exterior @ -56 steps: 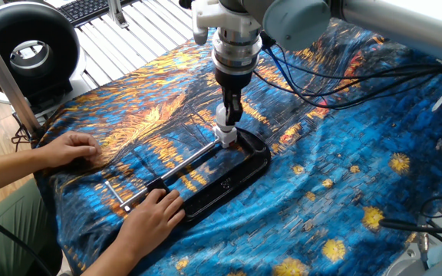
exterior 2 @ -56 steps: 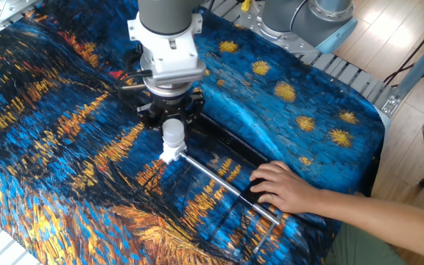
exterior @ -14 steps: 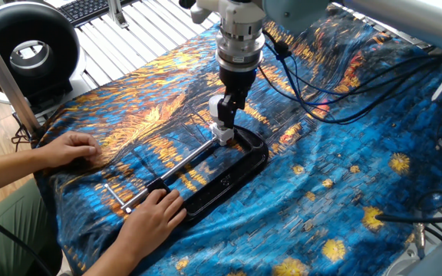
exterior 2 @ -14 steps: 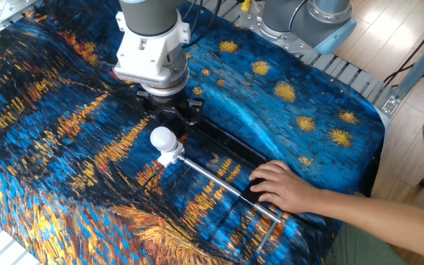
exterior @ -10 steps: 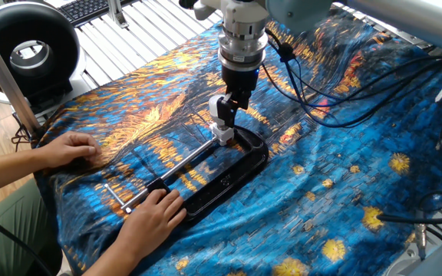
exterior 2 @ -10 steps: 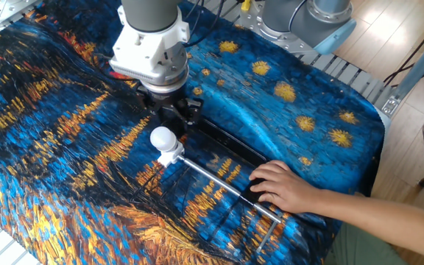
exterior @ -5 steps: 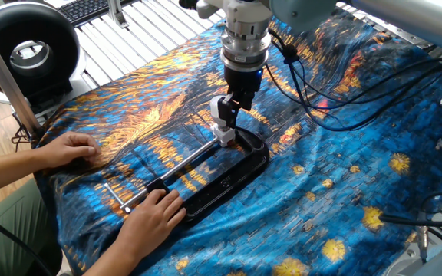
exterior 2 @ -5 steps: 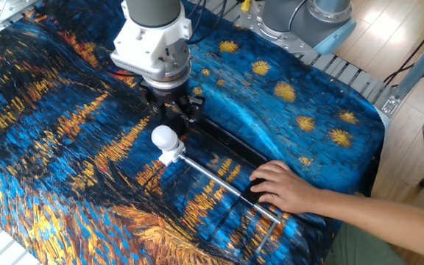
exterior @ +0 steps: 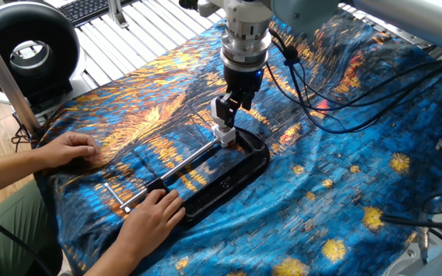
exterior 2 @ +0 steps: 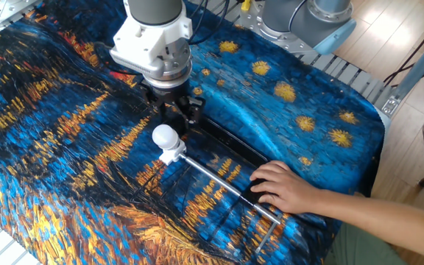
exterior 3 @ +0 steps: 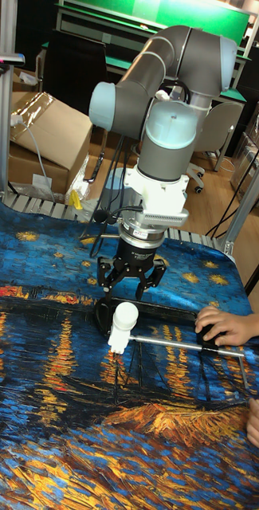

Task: Take out the light bulb by rotating it

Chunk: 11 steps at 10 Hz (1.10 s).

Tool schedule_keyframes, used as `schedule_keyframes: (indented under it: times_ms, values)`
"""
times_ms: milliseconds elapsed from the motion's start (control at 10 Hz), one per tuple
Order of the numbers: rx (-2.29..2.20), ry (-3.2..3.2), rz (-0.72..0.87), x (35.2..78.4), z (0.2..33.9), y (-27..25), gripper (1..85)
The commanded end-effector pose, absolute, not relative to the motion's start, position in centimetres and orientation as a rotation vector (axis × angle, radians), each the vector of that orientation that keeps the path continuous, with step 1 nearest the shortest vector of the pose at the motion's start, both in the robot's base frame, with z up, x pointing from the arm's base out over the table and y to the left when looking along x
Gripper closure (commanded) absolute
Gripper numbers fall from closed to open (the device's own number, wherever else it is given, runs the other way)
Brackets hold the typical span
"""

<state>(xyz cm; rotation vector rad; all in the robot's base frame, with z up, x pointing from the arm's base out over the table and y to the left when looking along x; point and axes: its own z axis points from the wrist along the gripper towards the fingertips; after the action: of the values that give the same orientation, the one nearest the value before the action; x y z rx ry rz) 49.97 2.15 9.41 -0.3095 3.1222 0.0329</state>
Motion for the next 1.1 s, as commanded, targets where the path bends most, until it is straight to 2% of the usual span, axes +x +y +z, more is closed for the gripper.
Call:
schedule_keyframes:
  times_ms: [0, 600, 1000]
  values:
    - [-0.289, 3.119, 0.051, 50.1, 9.5, 2.4, 22.7]
    - [-0.262, 3.118, 0.074, 50.1, 9.6, 2.8, 22.7]
    - [-0.283, 3.11, 0.112, 51.3, 9.2, 4.1, 17.7]
